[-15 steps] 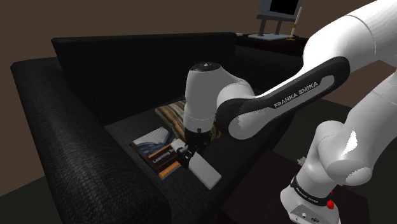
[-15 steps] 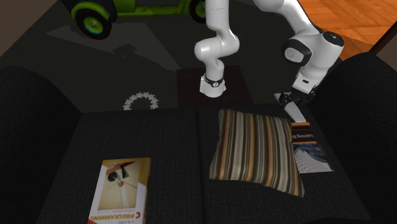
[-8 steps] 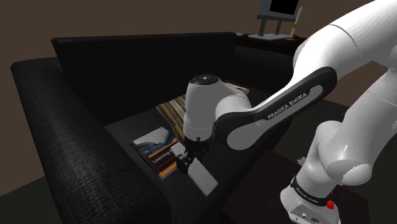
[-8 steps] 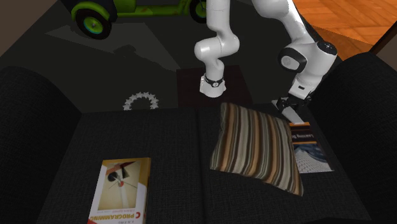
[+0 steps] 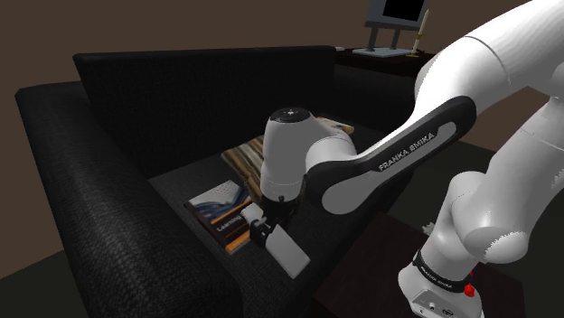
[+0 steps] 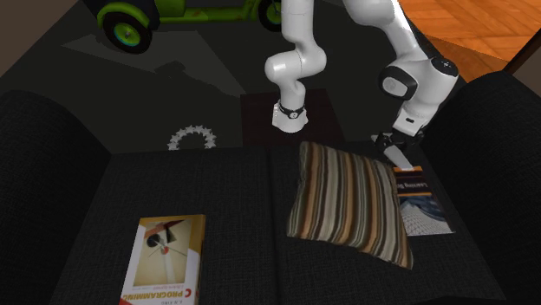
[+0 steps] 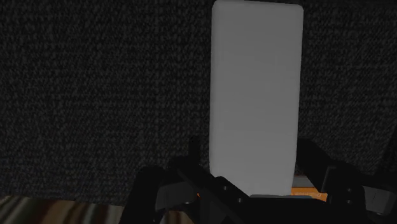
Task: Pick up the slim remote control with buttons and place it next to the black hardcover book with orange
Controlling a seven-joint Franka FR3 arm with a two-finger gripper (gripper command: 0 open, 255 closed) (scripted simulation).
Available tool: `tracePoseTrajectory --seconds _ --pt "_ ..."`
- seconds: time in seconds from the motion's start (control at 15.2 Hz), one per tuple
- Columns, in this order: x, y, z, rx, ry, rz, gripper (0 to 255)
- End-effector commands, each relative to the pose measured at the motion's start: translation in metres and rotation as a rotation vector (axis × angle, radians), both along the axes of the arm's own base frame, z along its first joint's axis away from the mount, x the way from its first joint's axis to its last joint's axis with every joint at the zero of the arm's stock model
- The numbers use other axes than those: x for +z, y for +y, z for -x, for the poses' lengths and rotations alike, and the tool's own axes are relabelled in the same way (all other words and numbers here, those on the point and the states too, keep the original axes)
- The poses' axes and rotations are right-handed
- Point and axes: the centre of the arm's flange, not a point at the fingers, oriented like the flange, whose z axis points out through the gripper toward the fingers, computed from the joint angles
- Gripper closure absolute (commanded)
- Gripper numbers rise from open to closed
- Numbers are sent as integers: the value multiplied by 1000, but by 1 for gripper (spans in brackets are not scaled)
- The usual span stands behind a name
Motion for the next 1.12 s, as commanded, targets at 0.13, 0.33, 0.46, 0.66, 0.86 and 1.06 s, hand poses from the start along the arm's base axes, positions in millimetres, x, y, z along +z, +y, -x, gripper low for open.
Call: tracePoseTrajectory --seconds 0.13,0.33,0.46,0.66,0.86,1.06 --pt "-2 -1 0 -1 5 3 0" --pt "12 0 2 -1 5 3 0" --pt "38 0 3 -1 5 3 0" --pt "49 0 4 -1 5 3 0" --pt "49 0 4 -1 5 3 0" --pt "49 0 4 -1 5 3 0"
